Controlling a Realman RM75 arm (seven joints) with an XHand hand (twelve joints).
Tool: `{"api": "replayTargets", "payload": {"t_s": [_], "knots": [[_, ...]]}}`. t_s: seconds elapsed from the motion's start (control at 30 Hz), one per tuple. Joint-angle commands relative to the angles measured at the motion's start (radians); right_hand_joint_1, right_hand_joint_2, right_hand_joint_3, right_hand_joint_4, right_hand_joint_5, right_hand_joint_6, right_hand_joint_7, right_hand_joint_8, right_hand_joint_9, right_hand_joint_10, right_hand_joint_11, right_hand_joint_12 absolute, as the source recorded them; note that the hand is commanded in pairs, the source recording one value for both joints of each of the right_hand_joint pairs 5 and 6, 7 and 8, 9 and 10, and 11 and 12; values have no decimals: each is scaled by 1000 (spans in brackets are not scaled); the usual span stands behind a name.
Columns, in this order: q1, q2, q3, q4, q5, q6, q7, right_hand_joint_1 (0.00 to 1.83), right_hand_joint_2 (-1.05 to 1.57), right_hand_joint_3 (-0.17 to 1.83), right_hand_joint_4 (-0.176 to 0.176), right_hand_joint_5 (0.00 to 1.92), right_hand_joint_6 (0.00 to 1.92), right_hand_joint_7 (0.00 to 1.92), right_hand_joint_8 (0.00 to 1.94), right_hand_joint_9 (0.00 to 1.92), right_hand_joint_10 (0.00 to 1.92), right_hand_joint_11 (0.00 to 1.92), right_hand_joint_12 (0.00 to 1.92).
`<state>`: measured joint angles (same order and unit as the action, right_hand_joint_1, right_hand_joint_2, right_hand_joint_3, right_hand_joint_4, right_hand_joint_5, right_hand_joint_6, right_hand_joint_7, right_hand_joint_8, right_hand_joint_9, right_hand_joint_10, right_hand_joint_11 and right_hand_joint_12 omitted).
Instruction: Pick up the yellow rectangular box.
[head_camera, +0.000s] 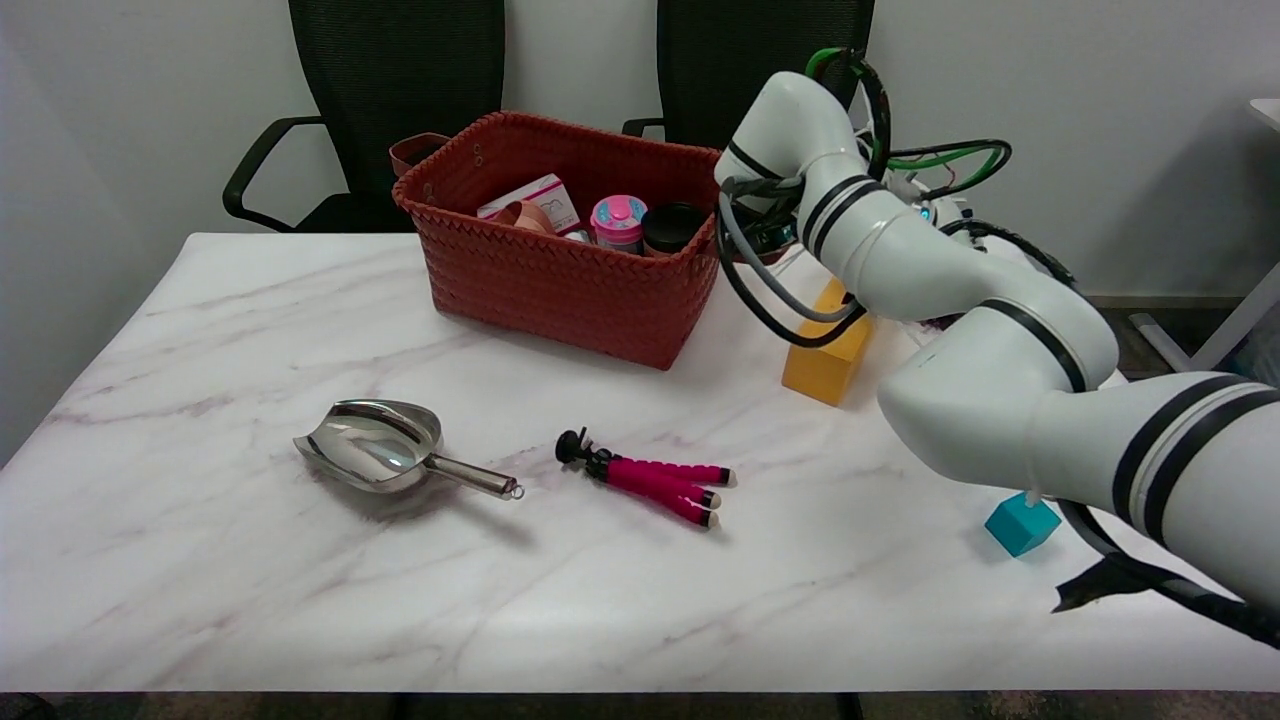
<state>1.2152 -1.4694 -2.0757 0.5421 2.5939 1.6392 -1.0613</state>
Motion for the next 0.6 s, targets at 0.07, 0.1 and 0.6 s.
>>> {"api": "replayTargets", "payload": {"t_s": [0.07,0.1,0.6], "knots": [[-10,-12,-11,-80,79,-12,22,732,564,-172,0,0,0,0,0,16,16,38,38],[-12,-17,-15,-93,79,-15,32,732,582,-175,0,0,0,0,0,1,1,34,34],[-37,-25,6,-142,132,-165,228,720,751,-175,0,0,0,0,0,0,0,26,26]]}}
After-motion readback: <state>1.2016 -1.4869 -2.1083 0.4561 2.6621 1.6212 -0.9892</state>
